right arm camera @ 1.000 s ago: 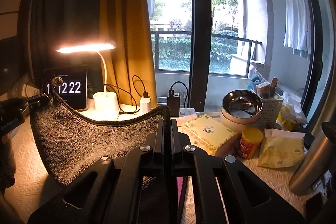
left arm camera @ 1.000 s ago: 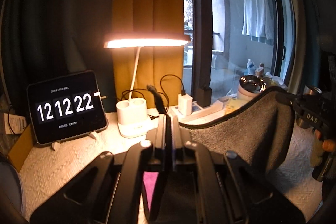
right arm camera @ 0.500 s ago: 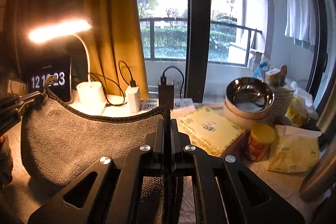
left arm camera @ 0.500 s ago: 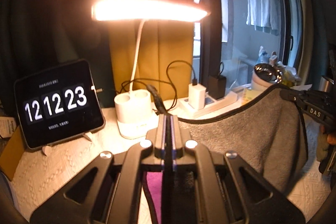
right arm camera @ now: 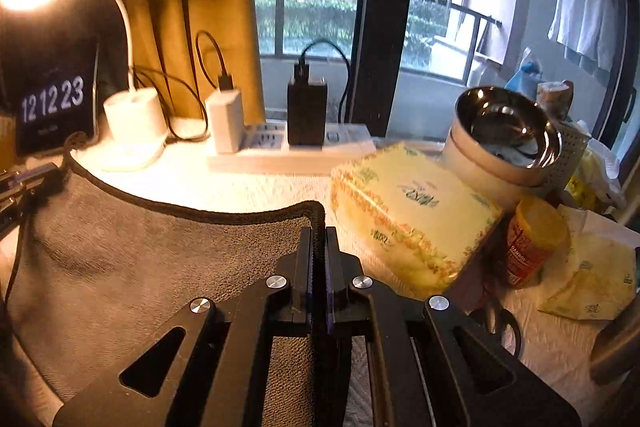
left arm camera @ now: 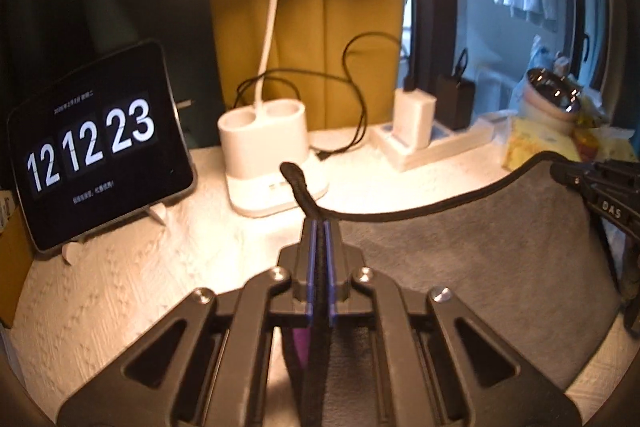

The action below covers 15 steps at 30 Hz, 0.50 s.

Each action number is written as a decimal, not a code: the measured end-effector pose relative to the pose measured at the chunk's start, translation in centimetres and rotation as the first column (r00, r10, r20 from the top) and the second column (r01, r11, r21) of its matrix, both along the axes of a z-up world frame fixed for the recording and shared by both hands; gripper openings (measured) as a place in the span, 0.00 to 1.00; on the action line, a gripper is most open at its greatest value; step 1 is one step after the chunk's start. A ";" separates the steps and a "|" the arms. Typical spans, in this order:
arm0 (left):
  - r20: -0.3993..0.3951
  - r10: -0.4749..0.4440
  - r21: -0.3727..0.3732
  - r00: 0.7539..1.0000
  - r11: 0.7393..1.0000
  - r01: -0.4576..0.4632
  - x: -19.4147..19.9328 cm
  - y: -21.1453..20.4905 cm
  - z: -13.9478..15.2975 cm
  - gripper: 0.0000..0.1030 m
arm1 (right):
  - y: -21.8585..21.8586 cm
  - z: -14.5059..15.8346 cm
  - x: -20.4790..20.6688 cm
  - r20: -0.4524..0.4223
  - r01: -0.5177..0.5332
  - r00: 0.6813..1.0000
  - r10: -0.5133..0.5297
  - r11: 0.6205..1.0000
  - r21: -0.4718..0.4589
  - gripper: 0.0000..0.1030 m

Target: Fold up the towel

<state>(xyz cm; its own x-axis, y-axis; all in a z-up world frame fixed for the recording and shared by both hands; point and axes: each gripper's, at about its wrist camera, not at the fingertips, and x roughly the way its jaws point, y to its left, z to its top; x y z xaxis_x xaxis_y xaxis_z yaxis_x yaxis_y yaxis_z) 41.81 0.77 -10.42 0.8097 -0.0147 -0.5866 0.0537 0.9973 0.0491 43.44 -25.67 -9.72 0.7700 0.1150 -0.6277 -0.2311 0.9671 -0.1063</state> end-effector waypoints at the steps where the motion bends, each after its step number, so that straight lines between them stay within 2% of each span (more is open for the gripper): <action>1: -0.005 0.006 0.009 1.000 1.000 -0.006 0.1 0.0 -0.3 0.04 | 0.1 -0.3 0.2 -0.015 0.002 1.000 -0.002 1.000 -0.008 0.05; 7: -0.078 0.035 0.016 0.996 0.999 -0.034 1.2 0.2 -1.7 0.06 | 0.5 -1.3 0.8 -0.062 -0.002 0.998 0.000 0.999 -0.037 0.05; 15: -0.208 0.035 -0.028 0.978 0.999 -0.042 3.0 1.0 -3.4 0.07 | 0.3 -2.3 2.1 -0.149 0.016 0.989 -0.021 0.999 -0.036 0.05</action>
